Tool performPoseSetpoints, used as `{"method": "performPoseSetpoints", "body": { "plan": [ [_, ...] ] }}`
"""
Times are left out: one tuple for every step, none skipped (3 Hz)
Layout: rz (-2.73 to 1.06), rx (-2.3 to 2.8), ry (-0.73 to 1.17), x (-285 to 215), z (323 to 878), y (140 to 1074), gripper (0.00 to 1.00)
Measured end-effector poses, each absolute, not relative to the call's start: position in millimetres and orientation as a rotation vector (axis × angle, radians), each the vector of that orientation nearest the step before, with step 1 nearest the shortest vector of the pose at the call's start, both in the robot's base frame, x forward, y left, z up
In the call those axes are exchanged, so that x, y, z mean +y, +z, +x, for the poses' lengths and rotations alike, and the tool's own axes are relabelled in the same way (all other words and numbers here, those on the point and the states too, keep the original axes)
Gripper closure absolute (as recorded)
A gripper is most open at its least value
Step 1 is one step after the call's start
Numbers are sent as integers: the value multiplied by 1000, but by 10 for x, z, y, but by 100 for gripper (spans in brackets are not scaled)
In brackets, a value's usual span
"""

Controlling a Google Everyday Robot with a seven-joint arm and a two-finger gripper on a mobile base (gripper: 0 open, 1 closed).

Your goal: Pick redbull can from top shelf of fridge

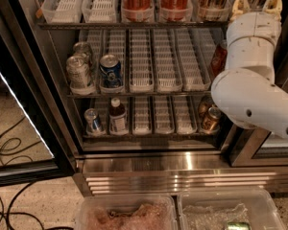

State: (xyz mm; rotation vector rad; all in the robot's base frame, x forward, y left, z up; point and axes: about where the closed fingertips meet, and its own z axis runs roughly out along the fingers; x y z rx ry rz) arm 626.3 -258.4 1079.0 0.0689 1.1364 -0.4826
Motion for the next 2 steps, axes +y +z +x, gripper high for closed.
{"method": "performPoseSetpoints", "body": {
  "plan": [
    [72, 1109, -499, -2567, 6374, 10877, 50],
    [100, 1121, -497, -2571, 6501, 10890, 49]
  ]
}}
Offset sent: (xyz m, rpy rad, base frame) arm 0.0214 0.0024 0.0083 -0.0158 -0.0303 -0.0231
